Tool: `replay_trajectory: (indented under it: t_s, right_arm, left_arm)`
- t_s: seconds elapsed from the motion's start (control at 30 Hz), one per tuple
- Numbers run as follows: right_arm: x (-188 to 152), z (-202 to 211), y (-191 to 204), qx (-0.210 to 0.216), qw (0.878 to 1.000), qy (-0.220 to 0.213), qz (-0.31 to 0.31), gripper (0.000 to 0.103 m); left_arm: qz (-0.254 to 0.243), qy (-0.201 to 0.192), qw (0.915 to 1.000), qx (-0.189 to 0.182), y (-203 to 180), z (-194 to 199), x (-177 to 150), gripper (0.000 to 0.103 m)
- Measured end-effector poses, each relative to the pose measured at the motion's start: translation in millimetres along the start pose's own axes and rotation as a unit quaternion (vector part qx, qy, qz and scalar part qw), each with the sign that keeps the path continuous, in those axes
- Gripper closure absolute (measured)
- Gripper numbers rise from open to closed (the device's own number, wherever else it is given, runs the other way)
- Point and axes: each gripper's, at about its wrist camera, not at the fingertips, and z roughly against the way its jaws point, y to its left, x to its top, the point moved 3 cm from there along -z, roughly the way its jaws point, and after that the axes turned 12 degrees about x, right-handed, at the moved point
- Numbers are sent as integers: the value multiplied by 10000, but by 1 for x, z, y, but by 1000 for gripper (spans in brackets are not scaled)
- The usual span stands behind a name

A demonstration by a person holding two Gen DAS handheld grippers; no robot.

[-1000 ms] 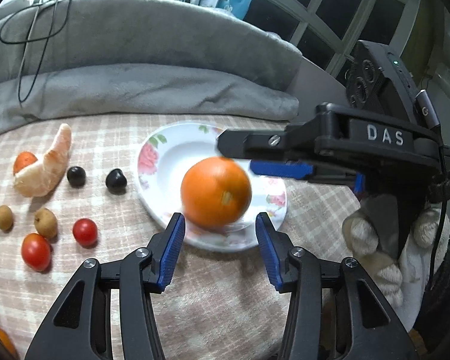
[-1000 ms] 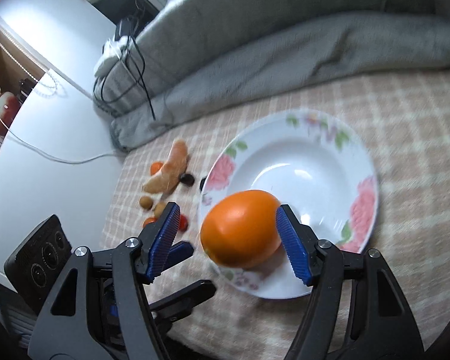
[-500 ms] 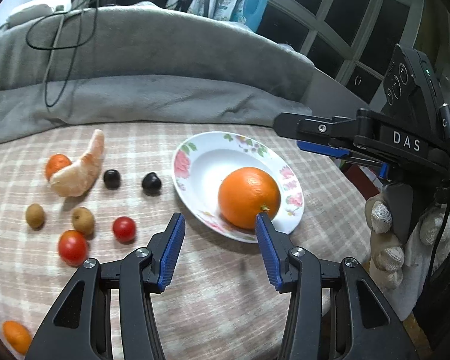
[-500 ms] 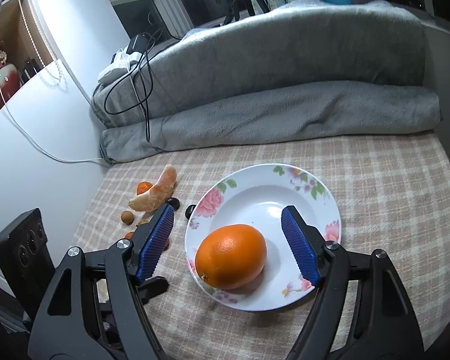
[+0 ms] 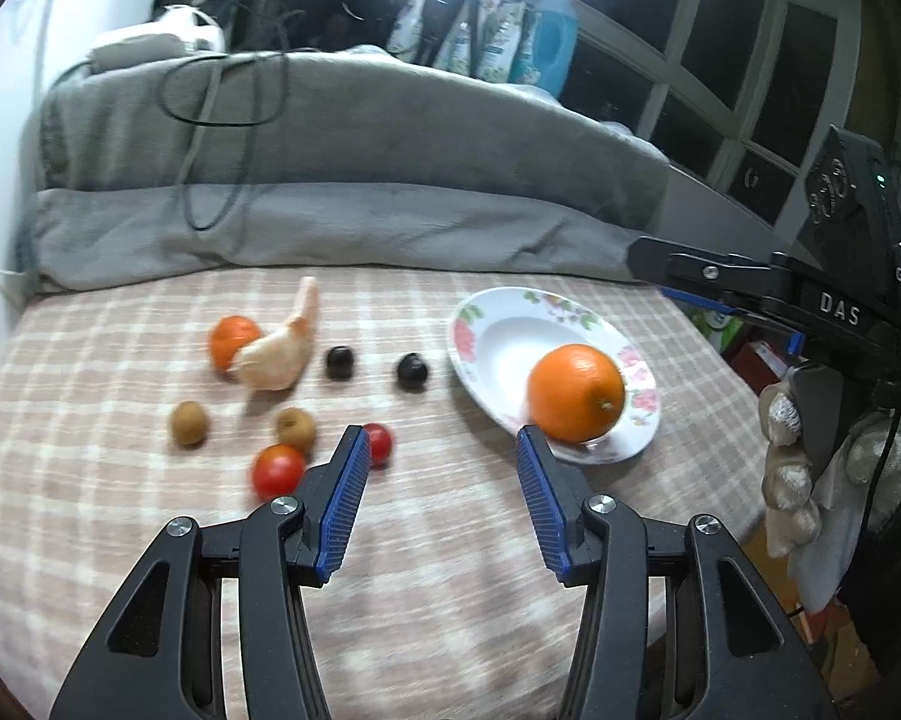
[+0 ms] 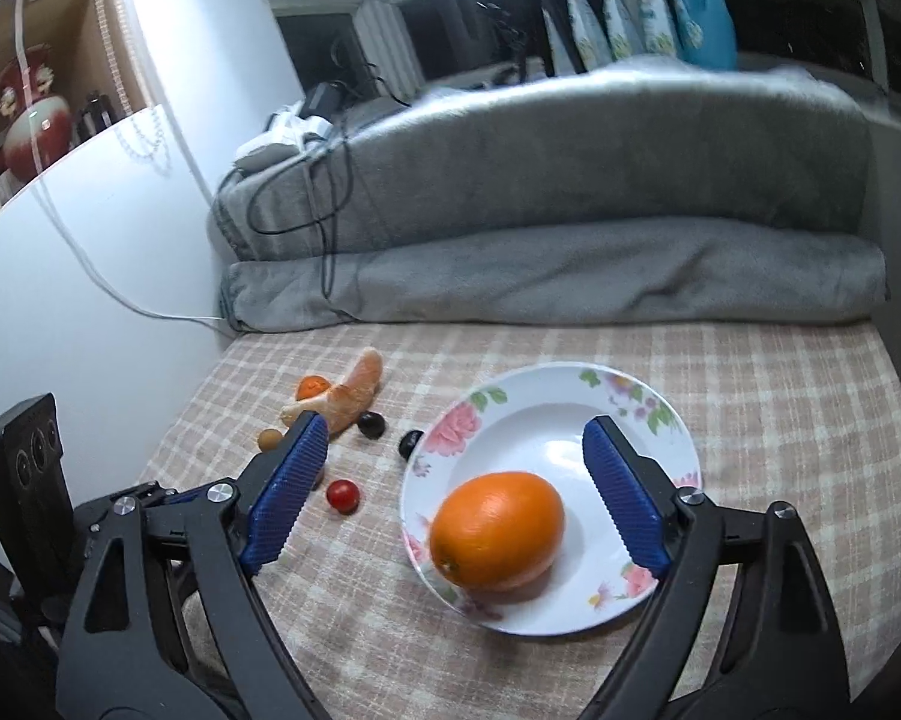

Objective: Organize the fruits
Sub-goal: 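Move the left tool to the small tangerine while the right tool approaches a brown kiwi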

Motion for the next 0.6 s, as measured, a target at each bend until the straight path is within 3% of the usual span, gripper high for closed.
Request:
replay_trajectory:
  t_s: [0.33,0.6]
  right_arm:
    - [0,-21,27,101,9985,297,449,13]
    - [-3,-46,45,413,9958,588,571,14]
  left_arm:
    - [236,-24,9973,700,49,22,-19,46]
    - [486,91,9941,967,81,34,-38,46]
